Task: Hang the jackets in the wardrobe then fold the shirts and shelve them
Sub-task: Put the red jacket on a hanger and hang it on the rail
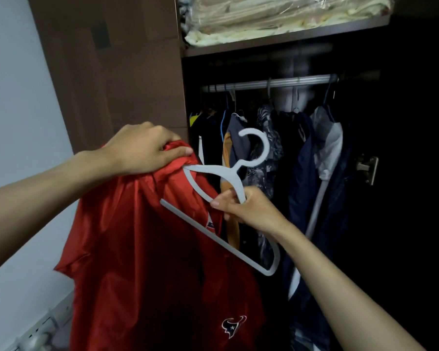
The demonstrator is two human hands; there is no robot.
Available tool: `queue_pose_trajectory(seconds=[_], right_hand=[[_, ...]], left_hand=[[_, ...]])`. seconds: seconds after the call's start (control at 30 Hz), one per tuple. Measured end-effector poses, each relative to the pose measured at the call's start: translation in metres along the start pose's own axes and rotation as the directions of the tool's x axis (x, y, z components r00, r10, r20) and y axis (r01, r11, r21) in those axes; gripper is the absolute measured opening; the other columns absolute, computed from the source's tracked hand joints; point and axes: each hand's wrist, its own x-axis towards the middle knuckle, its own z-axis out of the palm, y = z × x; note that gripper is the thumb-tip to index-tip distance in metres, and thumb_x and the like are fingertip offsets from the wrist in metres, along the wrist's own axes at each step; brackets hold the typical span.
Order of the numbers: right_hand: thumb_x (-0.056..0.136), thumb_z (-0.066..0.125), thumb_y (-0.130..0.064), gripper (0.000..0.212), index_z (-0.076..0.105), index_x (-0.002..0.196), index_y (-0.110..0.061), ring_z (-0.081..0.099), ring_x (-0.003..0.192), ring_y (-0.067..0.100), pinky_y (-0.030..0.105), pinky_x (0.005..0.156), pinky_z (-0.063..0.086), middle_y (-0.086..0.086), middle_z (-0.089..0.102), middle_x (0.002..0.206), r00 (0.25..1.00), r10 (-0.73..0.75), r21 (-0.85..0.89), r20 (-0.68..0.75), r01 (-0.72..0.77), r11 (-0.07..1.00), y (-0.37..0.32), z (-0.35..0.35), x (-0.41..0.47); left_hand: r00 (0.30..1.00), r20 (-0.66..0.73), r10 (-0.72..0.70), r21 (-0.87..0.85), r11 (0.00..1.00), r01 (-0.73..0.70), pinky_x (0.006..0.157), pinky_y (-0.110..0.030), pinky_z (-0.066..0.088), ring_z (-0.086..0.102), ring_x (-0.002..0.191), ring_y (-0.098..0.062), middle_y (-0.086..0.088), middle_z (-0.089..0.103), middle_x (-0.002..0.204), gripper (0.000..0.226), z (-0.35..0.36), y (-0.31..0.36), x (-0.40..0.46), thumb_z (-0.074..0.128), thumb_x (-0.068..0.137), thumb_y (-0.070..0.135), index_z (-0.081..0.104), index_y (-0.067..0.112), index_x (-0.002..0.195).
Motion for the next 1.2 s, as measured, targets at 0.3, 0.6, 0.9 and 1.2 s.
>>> queue_pose_trajectory(seconds=[0.3,0.6,0.9,1.2], right_hand=[[0.091,0.055,-0.063,0.035,0.051,0.083,-0.029,0.052,0.072,0.000,0.025,0.076,0.047,-0.013,0.060,0.078,0.974,-0.132,-0.554,-0.185,0.008,0.833,0.009,0.089,-0.086],[0.102,0.047,-0.051,0.040,0.045,0.130,-0.023,0.067,0.103,0.022,0.039,0.082,0.055,0.000,0.066,0.121,0.970,0.226,-0.462,-0.087,-0.240,0.854,0.064,0.117,-0.036],[0.094,0.055,-0.062,0.047,0.059,0.124,-0.026,0.068,0.102,0.017,0.037,0.086,0.057,-0.005,0.068,0.115,0.962,0.274,-0.314,-0.017,-0.266,0.911,0.073,0.132,-0.034],[0.089,0.051,-0.074,0.062,0.058,0.130,-0.029,0.060,0.104,0.008,0.029,0.087,0.050,-0.014,0.060,0.115,0.952,0.305,-0.180,0.022,-0.296,0.938,0.057,0.152,-0.023]], left_hand=[[0.964,-0.022,-0.265,-0.180,0.950,0.257,0.090,-0.043,0.052,0.066,0.109,-0.034,-0.006,0.074,0.105,0.039,-0.007,-0.028,0.008,0.053,0.091,0.067,0.076,0.036,0.102],[0.969,-0.048,-0.241,-0.330,0.920,0.213,0.086,-0.041,0.054,0.067,0.092,-0.022,0.012,0.068,0.078,0.030,-0.013,-0.036,0.006,0.058,0.092,0.059,0.076,0.036,0.084],[0.962,-0.034,-0.269,-0.371,0.898,0.238,0.086,-0.043,0.055,0.068,0.089,-0.021,0.017,0.070,0.077,0.033,-0.002,-0.057,-0.009,0.058,0.090,0.064,0.077,0.037,0.085],[0.962,-0.018,-0.271,-0.400,0.884,0.242,0.086,-0.043,0.056,0.069,0.087,-0.018,0.017,0.072,0.078,0.036,0.005,-0.060,-0.014,0.059,0.086,0.067,0.078,0.036,0.086]])
